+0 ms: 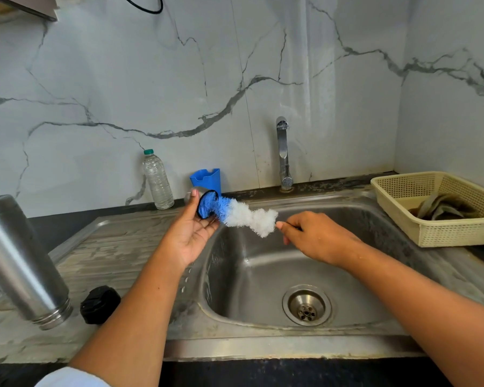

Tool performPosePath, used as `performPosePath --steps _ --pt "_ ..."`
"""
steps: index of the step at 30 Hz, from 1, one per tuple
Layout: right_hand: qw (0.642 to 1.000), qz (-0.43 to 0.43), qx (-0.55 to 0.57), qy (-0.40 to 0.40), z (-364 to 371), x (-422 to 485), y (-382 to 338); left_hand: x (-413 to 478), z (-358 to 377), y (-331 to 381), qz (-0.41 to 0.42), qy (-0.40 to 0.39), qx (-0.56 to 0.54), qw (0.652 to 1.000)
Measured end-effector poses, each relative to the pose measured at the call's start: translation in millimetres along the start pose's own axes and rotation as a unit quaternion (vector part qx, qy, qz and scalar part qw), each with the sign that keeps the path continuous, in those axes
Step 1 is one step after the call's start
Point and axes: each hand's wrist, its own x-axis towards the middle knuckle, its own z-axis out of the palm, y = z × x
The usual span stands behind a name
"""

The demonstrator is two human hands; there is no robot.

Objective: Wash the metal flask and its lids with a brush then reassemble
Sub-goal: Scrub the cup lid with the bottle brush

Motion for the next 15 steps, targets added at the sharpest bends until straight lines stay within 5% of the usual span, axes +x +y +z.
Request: performPosePath --steps 5,9,15 --pt "0.999 -0.007 0.024 -0.023 -10 1 6 1 -4 5 0.046 0.033 -0.049 0.997" --pt "0.999 -0.004 0.016 -0.032 -8 0 7 -1 3 -4 0.007 -0.008 0.028 1.000" --pt "0.999 -0.007 0.026 -0.026 -18 1 12 4 0 1 0.059 0.022 0.020 0.998"
